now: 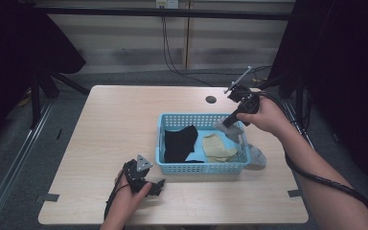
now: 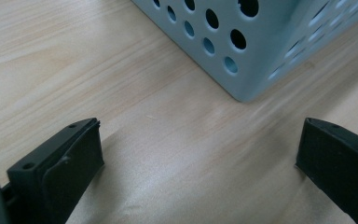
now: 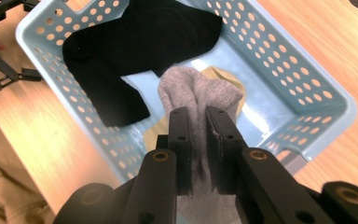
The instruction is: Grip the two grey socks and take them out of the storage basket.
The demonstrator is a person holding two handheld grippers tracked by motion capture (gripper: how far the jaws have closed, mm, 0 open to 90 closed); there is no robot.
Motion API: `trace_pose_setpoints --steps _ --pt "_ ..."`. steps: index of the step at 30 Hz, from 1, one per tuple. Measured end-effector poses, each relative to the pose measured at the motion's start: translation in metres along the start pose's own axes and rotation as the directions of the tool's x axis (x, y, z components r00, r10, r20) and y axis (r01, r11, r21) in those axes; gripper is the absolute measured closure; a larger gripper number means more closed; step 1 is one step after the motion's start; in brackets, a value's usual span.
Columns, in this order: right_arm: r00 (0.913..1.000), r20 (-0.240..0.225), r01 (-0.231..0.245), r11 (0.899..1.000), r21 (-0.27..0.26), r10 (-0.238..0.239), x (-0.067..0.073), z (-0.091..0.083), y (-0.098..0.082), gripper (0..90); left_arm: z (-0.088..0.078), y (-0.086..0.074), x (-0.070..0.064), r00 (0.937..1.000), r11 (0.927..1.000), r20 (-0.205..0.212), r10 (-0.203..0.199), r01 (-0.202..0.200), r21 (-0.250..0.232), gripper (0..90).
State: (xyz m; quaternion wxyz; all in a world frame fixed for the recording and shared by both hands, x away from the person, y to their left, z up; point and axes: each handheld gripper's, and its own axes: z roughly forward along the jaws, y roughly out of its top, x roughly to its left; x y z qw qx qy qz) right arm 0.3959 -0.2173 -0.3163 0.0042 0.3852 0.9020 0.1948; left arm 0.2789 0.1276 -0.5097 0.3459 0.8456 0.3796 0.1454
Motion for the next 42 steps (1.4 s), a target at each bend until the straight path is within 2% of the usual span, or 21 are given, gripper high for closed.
trace_pose_setpoints --steps 4,11,15,22,28,42 --pt "0.9999 0.013 0.003 1.0 -0.002 -0.003 -0.001 -0.012 -0.001 80.9 0.0 0.0 0.0 1.0 1.0 0.0 0.0 0.0 0.001 0.0" --pt "0.9994 0.031 -0.017 1.0 -0.026 0.018 -0.006 -0.033 -0.012 80.9 0.0 0.0 0.0 1.0 1.0 0.001 0.003 -0.003 0.003 0.0" --pt "0.9987 0.038 -0.031 0.999 -0.038 0.033 -0.013 -0.046 -0.02 80.8 0.0 0.0 0.0 1.0 1.0 0.0 0.003 -0.003 0.003 0.0" --pt "0.9962 0.055 -0.064 0.996 -0.054 0.067 -0.024 -0.059 -0.037 80.8 0.0 0.0 0.0 1.0 1.0 0.0 0.003 -0.003 0.0 0.0" --pt "0.9934 0.051 -0.099 0.993 -0.063 0.103 -0.034 -0.058 -0.054 80.7 0.0 0.0 0.0 1.0 1.0 -0.001 0.002 -0.002 0.001 0.0" --pt "0.9899 0.024 -0.138 0.987 -0.078 0.14 -0.05 -0.04 -0.087 80.5 0.0 0.0 0.0 1.0 1.0 -0.002 0.002 -0.002 0.002 0.0"
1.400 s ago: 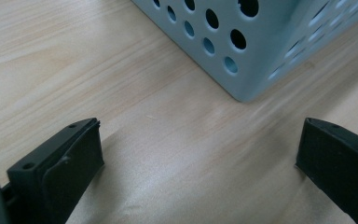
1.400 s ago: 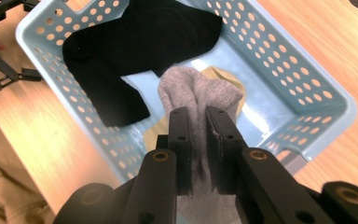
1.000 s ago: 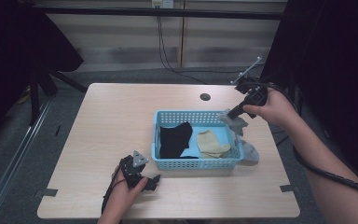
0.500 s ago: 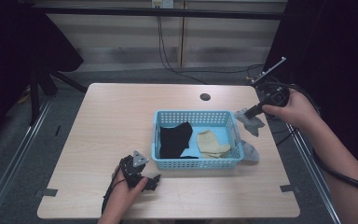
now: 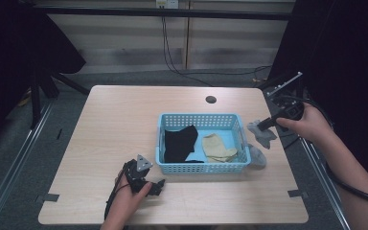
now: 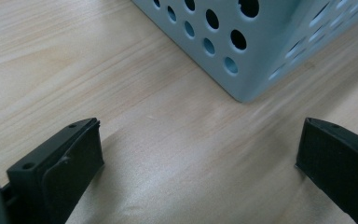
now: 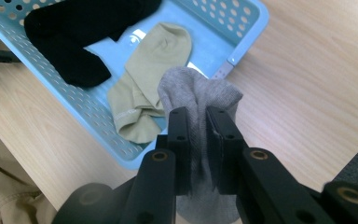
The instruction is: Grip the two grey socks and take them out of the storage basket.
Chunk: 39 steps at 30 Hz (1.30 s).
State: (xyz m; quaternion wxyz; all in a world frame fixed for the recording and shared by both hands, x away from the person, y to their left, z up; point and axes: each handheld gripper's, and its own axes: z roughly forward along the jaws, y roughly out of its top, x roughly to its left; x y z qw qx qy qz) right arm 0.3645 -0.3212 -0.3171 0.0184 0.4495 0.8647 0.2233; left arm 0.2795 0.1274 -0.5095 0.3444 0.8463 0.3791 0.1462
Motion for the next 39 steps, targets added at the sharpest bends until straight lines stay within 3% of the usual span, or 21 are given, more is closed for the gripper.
trace_pose_setpoints --steps 8,13,26,29,31,32,36,39 --pt "0.9986 -0.02 -0.049 0.999 -0.005 0.048 -0.014 0.011 -0.024 80.3 0.0 0.0 0.0 1.0 1.0 0.0 0.0 0.0 -0.004 0.0" --pt "0.9981 -0.028 -0.055 0.998 -0.01 0.054 -0.021 0.019 -0.035 80.0 0.0 0.0 0.0 1.0 1.0 0.0 -0.001 0.002 -0.004 0.0" --pt "0.9946 -0.068 -0.08 0.997 -0.011 0.079 -0.023 0.05 -0.067 77.0 0.0 0.0 0.0 1.0 1.0 0.0 0.007 -0.007 0.001 0.0" --pt "0.9945 -0.069 -0.08 0.997 -0.023 0.078 -0.02 0.06 -0.077 66.0 0.0 0.0 0.0 1.0 1.0 0.0 0.003 -0.003 -0.001 0.0" --pt "0.9955 -0.049 -0.083 0.996 -0.039 0.081 -0.019 0.064 -0.081 50.7 0.0 -0.001 -0.001 1.0 1.0 -0.001 -0.005 0.005 -0.003 0.0" --pt "0.9962 -0.03 -0.083 0.995 -0.047 0.082 -0.018 0.065 -0.083 47.5 -0.001 -0.001 0.0 1.0 1.0 -0.004 0.004 -0.004 0.003 0.0" --pt "0.9954 -0.049 -0.086 0.994 -0.065 0.083 -0.012 0.065 -0.094 35.1 -0.001 -0.001 0.0 1.0 1.0 -0.004 0.004 -0.004 0.004 0.0" --pt "0.998 -0.01 -0.064 0.996 -0.067 0.063 -0.005 0.066 -0.102 29.5 -0.001 -0.001 0.0 1.0 1.0 -0.002 0.003 -0.003 0.004 0.0"
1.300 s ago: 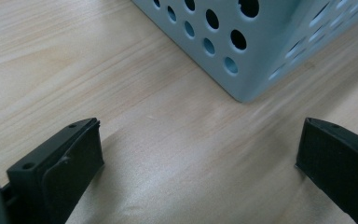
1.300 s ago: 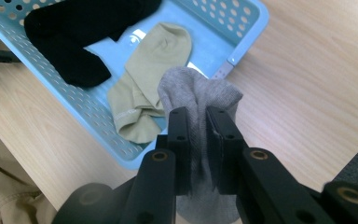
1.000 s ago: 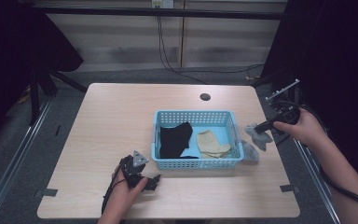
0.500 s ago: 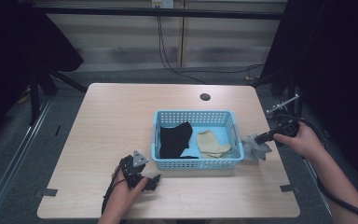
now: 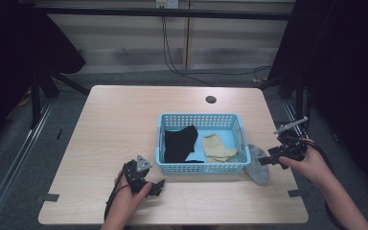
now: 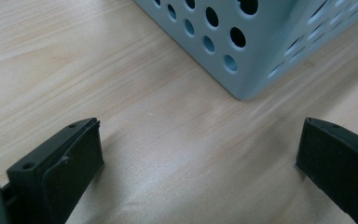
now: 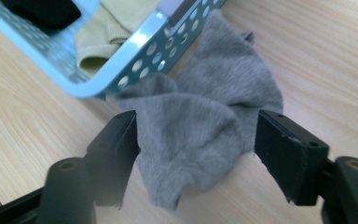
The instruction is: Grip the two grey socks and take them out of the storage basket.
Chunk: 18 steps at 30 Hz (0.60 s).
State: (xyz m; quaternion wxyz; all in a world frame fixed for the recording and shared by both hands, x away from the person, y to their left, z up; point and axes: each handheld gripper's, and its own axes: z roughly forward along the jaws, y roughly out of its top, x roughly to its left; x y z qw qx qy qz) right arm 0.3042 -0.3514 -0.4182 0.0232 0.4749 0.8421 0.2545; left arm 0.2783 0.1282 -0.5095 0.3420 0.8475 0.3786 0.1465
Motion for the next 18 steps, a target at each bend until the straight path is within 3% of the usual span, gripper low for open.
trace_pose_setpoints --steps 3,7,12,17,18 --pt "0.9998 -0.019 0.004 1.0 -0.017 -0.004 0.005 0.002 -0.011 25.5 0.0 0.0 0.0 1.0 1.0 0.0 0.0 0.0 0.0 0.0" --pt "0.9997 0.015 0.022 0.999 -0.03 -0.022 0.017 0.004 -0.025 21.1 0.001 0.0 -0.001 0.9999 0.9999 -0.001 -0.012 0.012 -0.008 0.0" --pt "0.9993 0.019 0.035 0.995 -0.091 -0.033 0.026 0.01 -0.043 17.2 0.001 0.0 -0.001 0.9999 0.9999 0.0 -0.011 0.011 -0.008 0.0" --pt "0.9982 0.055 0.032 0.985 -0.172 -0.023 0.033 0.018 -0.068 15.5 0.001 0.0 -0.001 0.9999 0.9999 -0.002 -0.01 0.01 -0.008 0.0" --pt "0.9971 0.064 0.051 0.983 -0.177 -0.04 0.034 0.021 -0.072 15.1 0.001 0.0 -0.001 0.9999 0.9999 -0.002 -0.01 0.01 -0.008 0.0"
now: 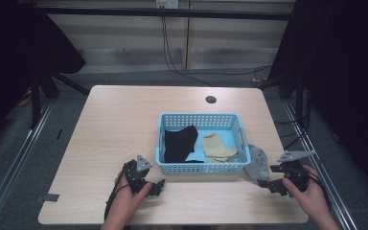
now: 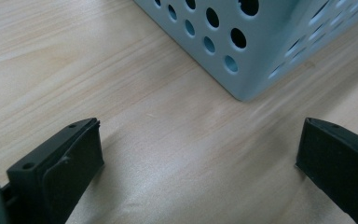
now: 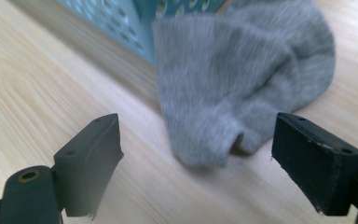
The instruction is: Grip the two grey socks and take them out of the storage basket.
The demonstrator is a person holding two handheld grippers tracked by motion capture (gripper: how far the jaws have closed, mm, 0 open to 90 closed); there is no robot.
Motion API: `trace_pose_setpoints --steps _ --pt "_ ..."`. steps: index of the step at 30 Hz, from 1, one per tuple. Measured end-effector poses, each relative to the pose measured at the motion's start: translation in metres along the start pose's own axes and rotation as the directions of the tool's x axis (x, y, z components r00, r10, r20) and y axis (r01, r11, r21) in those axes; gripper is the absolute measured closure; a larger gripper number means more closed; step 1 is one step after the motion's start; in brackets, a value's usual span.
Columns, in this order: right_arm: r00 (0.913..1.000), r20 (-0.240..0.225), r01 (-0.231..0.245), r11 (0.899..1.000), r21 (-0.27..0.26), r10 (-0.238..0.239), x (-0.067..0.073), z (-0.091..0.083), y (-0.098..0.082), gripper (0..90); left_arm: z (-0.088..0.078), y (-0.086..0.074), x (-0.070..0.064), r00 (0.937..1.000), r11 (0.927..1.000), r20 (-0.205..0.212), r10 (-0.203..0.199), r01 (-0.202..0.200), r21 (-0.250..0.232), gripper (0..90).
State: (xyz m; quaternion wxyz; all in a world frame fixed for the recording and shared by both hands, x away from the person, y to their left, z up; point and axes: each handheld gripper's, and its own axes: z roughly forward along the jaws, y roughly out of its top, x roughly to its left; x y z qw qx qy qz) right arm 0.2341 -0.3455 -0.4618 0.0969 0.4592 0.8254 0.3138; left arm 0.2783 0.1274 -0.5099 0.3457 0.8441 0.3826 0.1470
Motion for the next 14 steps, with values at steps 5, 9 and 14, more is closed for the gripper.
trace_pose_setpoints --steps 5,9,14 --pt "0.9965 0.036 0.075 0.997 0.014 -0.076 0.007 0.014 -0.022 14.5 0.0 0.0 0.0 1.0 1.0 0.0 0.0 0.0 0.0 0.0" --pt "0.9939 0.06 0.093 0.996 -0.013 -0.093 0.003 0.022 -0.035 13.0 0.0 0.0 0.0 1.0 1.0 0.0 0.003 -0.003 0.002 0.0" --pt "0.9952 0.06 0.079 0.996 -0.032 -0.077 0.0 0.023 -0.036 11.8 0.0 0.0 0.0 1.0 1.0 -0.001 0.003 -0.003 0.001 0.0"
